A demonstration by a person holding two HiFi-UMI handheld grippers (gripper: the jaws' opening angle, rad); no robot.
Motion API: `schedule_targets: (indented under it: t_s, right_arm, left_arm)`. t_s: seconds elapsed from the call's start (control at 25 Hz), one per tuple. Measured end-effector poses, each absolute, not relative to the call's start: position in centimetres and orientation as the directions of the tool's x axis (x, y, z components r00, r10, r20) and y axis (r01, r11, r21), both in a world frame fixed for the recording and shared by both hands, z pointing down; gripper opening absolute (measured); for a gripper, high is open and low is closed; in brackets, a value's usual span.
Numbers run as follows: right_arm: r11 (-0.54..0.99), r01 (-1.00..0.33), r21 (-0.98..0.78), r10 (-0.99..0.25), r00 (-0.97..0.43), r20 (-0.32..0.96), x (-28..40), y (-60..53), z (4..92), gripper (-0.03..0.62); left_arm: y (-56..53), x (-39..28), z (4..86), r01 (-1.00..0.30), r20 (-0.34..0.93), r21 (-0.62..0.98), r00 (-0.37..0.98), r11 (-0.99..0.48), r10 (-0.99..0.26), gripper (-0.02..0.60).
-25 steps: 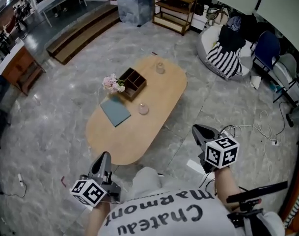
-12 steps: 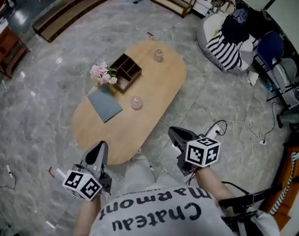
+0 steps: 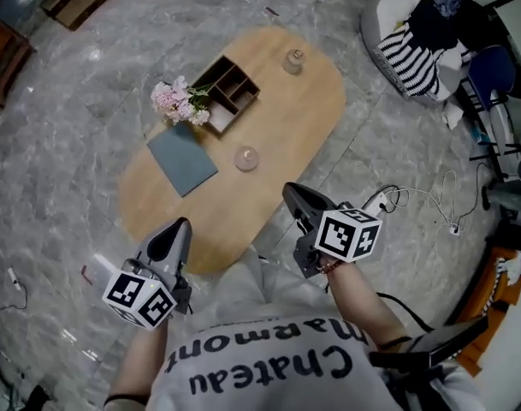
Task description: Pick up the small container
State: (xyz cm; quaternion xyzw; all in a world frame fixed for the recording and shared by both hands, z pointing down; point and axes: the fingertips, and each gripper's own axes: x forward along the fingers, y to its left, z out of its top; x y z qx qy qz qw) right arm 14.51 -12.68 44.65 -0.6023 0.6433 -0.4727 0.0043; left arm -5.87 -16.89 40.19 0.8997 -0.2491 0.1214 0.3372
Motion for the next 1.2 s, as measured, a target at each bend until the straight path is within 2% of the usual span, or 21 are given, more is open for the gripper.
schedule_targets:
  t_s: [0.2, 0.68, 0.88, 1.04, 1.2]
  right_arm:
    - [-0.201, -0.735, -0.647, -0.737, -0.321, 0.594, 13.2, -14.7, 48.4, 0.012]
    - [-0.152, -0.634, -0.758, -0.613, -0.542, 0.576, 8.5, -20.2, 60.7, 0.012]
    - [-0.109, -0.611, -0.784, -0.542, -0.625, 0.562, 7.6, -19.7, 63.8, 0.012]
    - [-0.080, -0.580, -0.811, -0.572, -0.640, 0.514, 8.4, -20.0, 65.5, 0.012]
    - [0.002, -0.613, -0.790, -0.618, -0.622, 0.481, 10.1, -20.6, 66.8, 0.012]
  left_arm:
    - [-19.8, -4.9, 42.1, -0.572, 0.372, 0.565, 0.820, -0.595, -0.435, 0.014]
    - [-21.6, -5.4, 53.2, -0.633, 0.453, 0.669, 0.762, -0.388, -0.462, 0.014]
    - [-20.3, -2.6, 58.2, -0.636, 0.486, 0.695, 0.760, -0.337, -0.433, 0.014]
    - [-20.3, -0.4, 61.6, -0.622, 0.492, 0.715, 0.772, -0.319, -0.401, 0.014]
    - [-22.1, 1.2, 64.0, -0.597, 0.462, 0.737, 0.787, -0.316, -0.409, 0.014]
